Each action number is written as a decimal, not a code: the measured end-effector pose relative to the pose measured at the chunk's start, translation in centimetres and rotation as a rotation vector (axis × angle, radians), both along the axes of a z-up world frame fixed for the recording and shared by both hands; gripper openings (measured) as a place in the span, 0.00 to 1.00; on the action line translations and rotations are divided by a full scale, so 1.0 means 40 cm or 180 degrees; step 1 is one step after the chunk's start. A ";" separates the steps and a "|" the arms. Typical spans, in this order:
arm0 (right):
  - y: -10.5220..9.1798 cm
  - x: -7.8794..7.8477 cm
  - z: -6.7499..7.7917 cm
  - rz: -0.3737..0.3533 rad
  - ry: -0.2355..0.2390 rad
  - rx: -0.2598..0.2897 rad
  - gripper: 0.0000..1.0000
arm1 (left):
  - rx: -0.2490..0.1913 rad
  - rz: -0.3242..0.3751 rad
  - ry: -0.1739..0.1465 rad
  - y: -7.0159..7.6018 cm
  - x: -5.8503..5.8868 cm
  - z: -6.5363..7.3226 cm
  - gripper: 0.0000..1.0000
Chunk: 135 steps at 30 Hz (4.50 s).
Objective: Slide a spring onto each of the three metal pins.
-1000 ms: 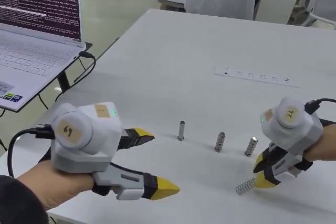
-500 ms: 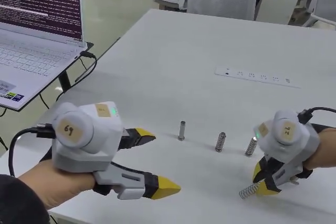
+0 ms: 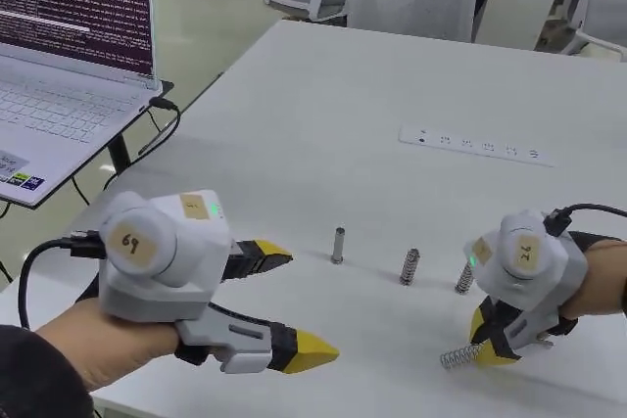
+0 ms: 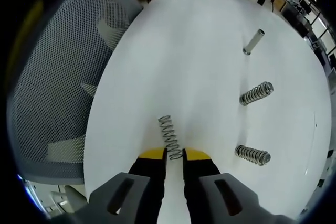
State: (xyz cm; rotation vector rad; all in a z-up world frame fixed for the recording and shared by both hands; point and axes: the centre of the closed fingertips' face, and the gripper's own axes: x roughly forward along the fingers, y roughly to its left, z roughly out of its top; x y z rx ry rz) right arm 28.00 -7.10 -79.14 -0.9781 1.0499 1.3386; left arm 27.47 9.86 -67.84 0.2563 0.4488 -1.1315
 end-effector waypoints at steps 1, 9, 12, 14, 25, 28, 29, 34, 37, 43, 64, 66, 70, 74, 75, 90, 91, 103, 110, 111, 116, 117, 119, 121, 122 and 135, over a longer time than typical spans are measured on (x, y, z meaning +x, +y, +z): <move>0.003 0.001 0.006 -0.0003 -0.0006 0.0008 0.09 | 0.0006 -0.0010 0.0000 -0.001 -0.001 -0.001 0.63; 0.054 -0.007 0.071 0.0000 -0.0095 0.0107 0.08 | 0.0023 -0.0172 -0.0003 -0.033 -0.014 -0.004 0.61; 0.075 -0.009 0.098 0.0013 -0.0141 0.0187 0.08 | 0.0016 -0.0228 0.0006 -0.048 -0.019 -0.008 0.61; 0.088 -0.007 0.116 0.0013 -0.0177 0.0222 0.08 | 0.0013 -0.0284 0.0016 -0.059 -0.026 -0.011 0.61; 0.204 -0.033 0.271 0.0029 -0.0303 0.0815 0.08 | -0.0042 -0.0395 -0.0030 -0.075 -0.038 0.002 0.58; 0.235 -0.043 0.295 0.0100 -0.0348 0.0865 0.08 | -0.0033 -0.0414 -0.0067 -0.076 -0.039 0.006 0.55; 0.244 -0.045 0.300 0.0123 -0.0359 0.0870 0.08 | -0.0040 -0.0431 -0.0079 -0.078 -0.041 0.008 0.54; 0.302 -0.062 0.330 0.0246 -0.0389 0.0945 0.08 | -0.0014 -0.0515 -0.0154 -0.086 -0.047 0.015 0.45; 0.319 -0.064 0.337 0.0282 -0.0404 0.0939 0.08 | 0.0019 -0.0530 -0.0213 -0.088 -0.046 0.018 0.39; 0.338 -0.064 0.339 0.0314 -0.0423 0.0874 0.08 | 0.0105 -0.0543 -0.0338 -0.094 -0.036 0.019 0.25; 0.353 -0.065 0.336 0.0309 -0.0403 0.0827 0.08 | 0.0396 -0.0574 -0.0476 -0.087 -0.025 -0.011 0.03; 0.354 -0.065 0.337 0.0312 -0.0416 0.0832 0.08 | 0.0390 -0.0570 -0.0470 -0.087 -0.025 -0.010 0.03; 0.355 -0.065 0.341 0.0278 -0.0413 0.0882 0.08 | 0.0346 -0.0556 -0.0434 -0.085 -0.025 -0.008 0.02; 0.353 -0.065 0.346 0.0251 -0.0406 0.0966 0.08 | 0.0297 -0.0552 -0.0397 -0.084 -0.027 -0.002 0.02; 0.353 -0.063 0.347 0.0238 -0.0414 0.1002 0.10 | 0.0286 -0.0556 -0.0391 -0.084 -0.028 -0.001 0.02; 0.367 -0.079 0.374 -0.0096 -0.0006 0.1759 0.15 | 0.0086 -0.0629 -0.0385 -0.096 -0.044 0.028 0.02; 0.370 -0.079 0.374 -0.0101 -0.0006 0.1768 0.15 | 0.0078 -0.0635 -0.0385 -0.097 -0.045 0.030 0.02; 0.380 -0.090 0.355 -0.0038 0.0029 0.1700 0.12 | 0.0042 -0.0648 -0.0378 -0.103 -0.050 0.045 0.02; 0.381 -0.093 0.354 -0.0042 0.0049 0.1704 0.10 | 0.0040 -0.0665 -0.0370 -0.104 -0.054 0.047 0.02; 0.381 -0.094 0.354 -0.0045 0.0053 0.1704 0.09 | 0.0040 -0.0667 -0.0371 -0.104 -0.055 0.047 0.02; 0.383 -0.093 0.357 -0.0067 0.0072 0.1713 0.09 | 0.0014 -0.0662 -0.0374 -0.104 -0.056 0.050 0.02; 0.382 -0.094 0.357 -0.0067 0.0079 0.1709 0.09 | 0.0012 -0.0670 -0.0375 -0.104 -0.057 0.050 0.02; 0.382 -0.095 0.356 -0.0075 0.0103 0.1681 0.08 | 0.0015 -0.0681 -0.0377 -0.105 -0.058 0.049 0.02; 0.381 -0.095 0.356 -0.0066 0.0096 0.1665 0.08 | 0.0011 -0.0681 -0.0382 -0.106 -0.057 0.048 0.02; 0.381 -0.094 0.356 -0.0076 0.0098 0.1653 0.08 | -0.0001 -0.0667 -0.0376 -0.106 -0.056 0.048 0.02; 0.375 -0.073 0.365 -0.0067 0.0026 0.1537 0.08 | -0.0030 -0.0574 -0.0284 -0.098 -0.048 0.035 0.21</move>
